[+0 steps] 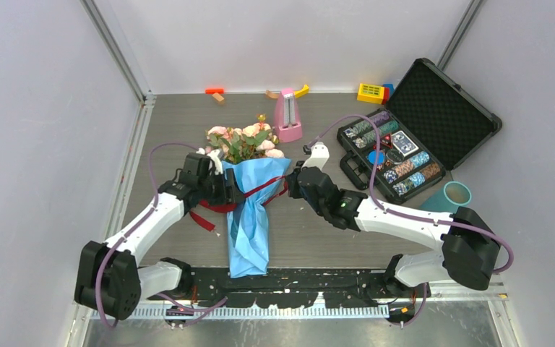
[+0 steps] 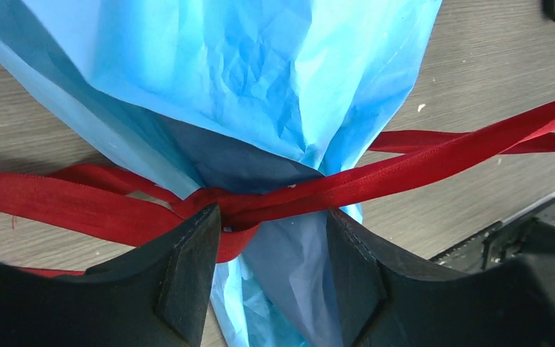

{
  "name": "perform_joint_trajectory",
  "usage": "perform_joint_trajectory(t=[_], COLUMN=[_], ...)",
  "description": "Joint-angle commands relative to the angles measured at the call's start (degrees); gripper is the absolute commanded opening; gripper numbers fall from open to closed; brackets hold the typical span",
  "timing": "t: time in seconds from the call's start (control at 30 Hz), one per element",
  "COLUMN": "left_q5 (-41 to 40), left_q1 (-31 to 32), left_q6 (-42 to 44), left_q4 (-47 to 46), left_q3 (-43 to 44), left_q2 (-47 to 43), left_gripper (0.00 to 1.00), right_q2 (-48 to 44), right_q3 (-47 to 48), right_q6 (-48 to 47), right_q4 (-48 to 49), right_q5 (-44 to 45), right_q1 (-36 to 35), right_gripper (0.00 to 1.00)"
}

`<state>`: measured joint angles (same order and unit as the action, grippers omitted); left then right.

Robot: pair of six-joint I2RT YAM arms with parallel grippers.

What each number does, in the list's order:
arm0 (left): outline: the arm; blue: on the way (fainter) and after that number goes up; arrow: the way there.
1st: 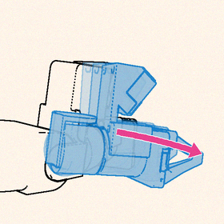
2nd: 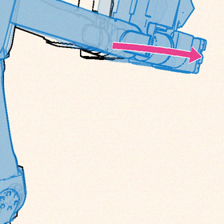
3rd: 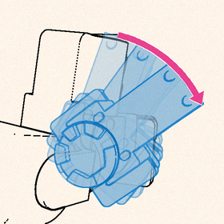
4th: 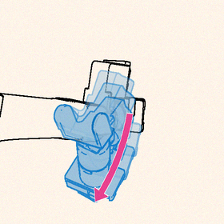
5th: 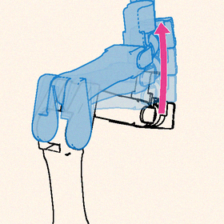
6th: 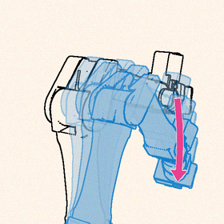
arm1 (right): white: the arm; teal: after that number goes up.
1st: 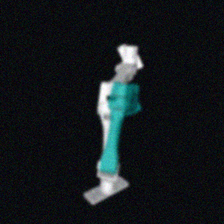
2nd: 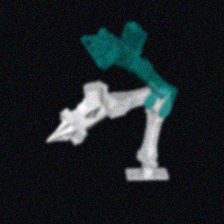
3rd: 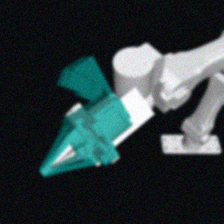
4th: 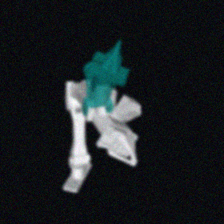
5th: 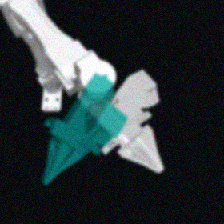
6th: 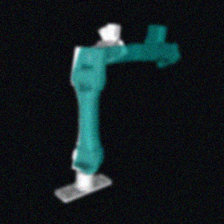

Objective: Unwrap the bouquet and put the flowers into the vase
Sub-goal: Untie the ribbon from the wrapping paper.

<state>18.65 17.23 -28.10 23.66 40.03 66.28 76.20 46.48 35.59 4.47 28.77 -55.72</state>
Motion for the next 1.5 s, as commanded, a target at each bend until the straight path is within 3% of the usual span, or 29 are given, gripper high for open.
perform_joint_trajectory(t=[0.0, 0.4, 0.83, 1.17, 1.47], left_q5=[-6.42, -12.74, -10.08, -8.01, 3.53], left_q1=[2.54, 6.64, 8.78, 8.78, 8.87], left_q6=[2.47, 6.14, 7.33, 5.60, 0.79], left_q4=[-5.27, -10.06, -13.85, -11.74, -15.76], left_q3=[1.45, 0.18, -1.08, -1.04, 2.95], left_q2=[0.23, 0.72, -0.33, -5.58, 0.07], left_gripper=[0.57, 0.50, 0.00, 0.00, 0.00], right_q2=[-2.24, -1.53, -1.49, -1.30, -0.42], right_q3=[-0.11, -0.13, -1.03, -2.50, -3.97], right_q6=[1.80, 2.26, 2.83, 6.92, 13.26], right_q4=[1.18, 0.54, -0.67, -6.77, -12.09], right_q5=[1.34, 0.35, 2.42, 9.65, 11.39], right_q1=[0.64, 1.90, 2.63, 3.41, 4.91], right_gripper=[0.00, 0.00, 0.00, 0.00, 0.08])
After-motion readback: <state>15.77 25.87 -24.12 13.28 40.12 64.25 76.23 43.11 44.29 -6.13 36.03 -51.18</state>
